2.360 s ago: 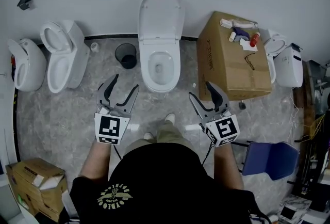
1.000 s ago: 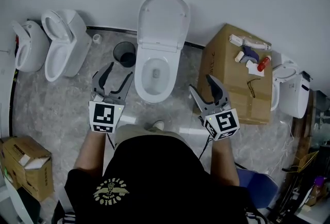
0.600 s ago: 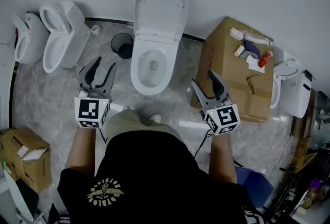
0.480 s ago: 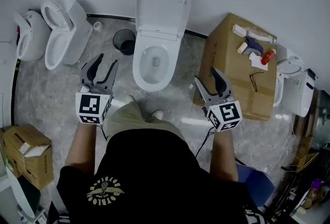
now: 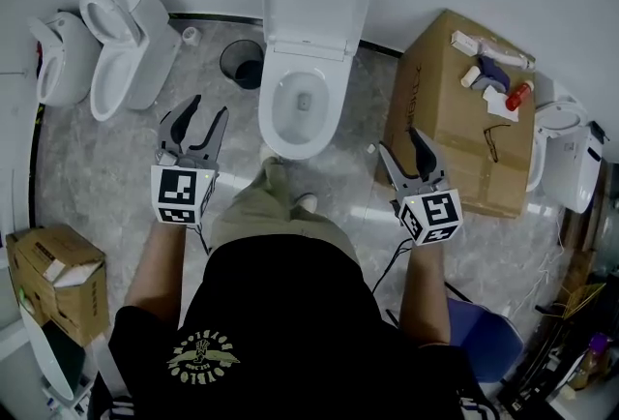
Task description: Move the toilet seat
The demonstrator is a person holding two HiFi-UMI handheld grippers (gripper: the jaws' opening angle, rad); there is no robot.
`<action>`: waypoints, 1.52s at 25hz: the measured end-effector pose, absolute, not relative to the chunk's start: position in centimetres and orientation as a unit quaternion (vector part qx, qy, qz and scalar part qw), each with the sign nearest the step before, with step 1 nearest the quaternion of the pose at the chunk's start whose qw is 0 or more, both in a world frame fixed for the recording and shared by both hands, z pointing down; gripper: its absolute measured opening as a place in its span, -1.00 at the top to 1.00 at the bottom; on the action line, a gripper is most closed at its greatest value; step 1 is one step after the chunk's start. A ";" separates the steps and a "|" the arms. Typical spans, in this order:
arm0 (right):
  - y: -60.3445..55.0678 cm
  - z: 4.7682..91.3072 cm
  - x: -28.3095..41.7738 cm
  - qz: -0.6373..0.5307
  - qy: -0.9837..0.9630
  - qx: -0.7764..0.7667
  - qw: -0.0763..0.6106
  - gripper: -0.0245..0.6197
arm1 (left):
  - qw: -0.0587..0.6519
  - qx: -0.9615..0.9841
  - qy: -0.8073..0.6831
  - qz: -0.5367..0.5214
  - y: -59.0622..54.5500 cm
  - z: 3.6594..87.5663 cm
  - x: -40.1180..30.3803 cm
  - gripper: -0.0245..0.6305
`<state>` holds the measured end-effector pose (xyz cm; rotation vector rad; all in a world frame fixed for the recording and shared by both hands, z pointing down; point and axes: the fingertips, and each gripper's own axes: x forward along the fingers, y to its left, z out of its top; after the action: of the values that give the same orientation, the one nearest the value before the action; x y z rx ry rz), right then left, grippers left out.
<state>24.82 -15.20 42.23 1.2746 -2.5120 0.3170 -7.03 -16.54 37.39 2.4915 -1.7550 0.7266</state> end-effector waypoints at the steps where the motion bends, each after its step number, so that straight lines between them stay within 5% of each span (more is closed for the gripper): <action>1: -15.2 43.1 24.7 0.114 -0.874 0.445 0.159 0.10 | 0.008 0.796 -0.558 0.237 -16.6 38.2 -7.2 0.29; 30: -20.7 71.1 18.8 0.228 -0.861 0.368 0.268 0.10 | 0.088 0.786 -0.503 0.349 -23.0 68.3 -9.3 0.29; 38: -20.1 79.8 18.7 0.263 -0.849 0.344 0.304 0.10 | 0.160 0.763 -0.503 0.373 -21.2 78.7 -10.7 0.29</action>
<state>18.65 -20.10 79.77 0.9120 -2.2482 0.6963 -10.74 -21.21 78.69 2.1795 -1.4364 1.0669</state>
